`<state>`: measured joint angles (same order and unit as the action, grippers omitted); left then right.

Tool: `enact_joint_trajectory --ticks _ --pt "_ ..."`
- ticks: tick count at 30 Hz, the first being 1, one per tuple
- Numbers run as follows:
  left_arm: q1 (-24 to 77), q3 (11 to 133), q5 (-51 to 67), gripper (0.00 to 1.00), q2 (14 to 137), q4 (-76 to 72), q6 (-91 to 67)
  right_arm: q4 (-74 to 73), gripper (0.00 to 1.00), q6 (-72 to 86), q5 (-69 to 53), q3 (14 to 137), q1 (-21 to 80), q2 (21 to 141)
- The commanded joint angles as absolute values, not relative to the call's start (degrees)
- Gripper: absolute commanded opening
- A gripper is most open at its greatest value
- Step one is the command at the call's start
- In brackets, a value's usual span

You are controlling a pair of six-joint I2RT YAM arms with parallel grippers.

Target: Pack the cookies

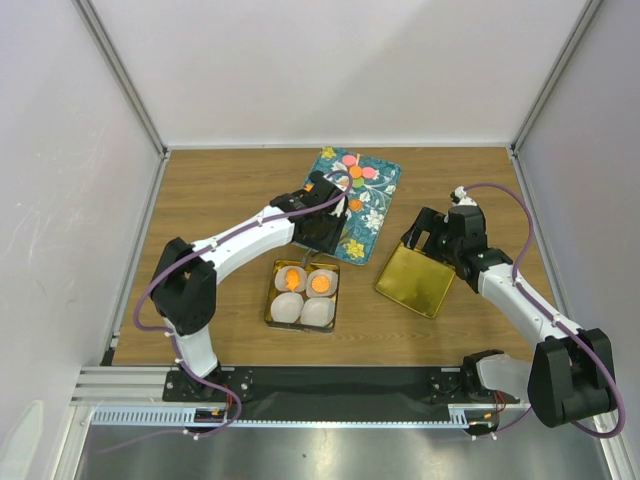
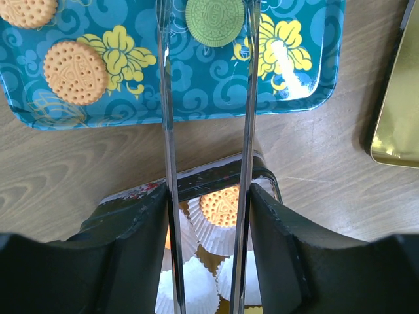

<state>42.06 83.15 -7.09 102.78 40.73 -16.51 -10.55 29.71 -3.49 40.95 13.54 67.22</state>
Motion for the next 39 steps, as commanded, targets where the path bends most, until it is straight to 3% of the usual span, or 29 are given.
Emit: enact_joint_trajectory --ticks 1,23,39 --pt "41.66 83.23 -5.71 0.55 101.78 39.20 -17.23 -10.02 1.00 28.56 -3.60 43.68 13.80 67.41" --pt "41.57 82.79 -6.50 0.45 100.81 40.34 -16.35 -10.28 1.00 28.48 -3.87 43.77 13.80 67.15" --pt "41.57 82.45 -7.65 0.41 88.95 42.10 -17.05 -10.20 1.00 28.48 -2.90 43.59 13.71 66.71"
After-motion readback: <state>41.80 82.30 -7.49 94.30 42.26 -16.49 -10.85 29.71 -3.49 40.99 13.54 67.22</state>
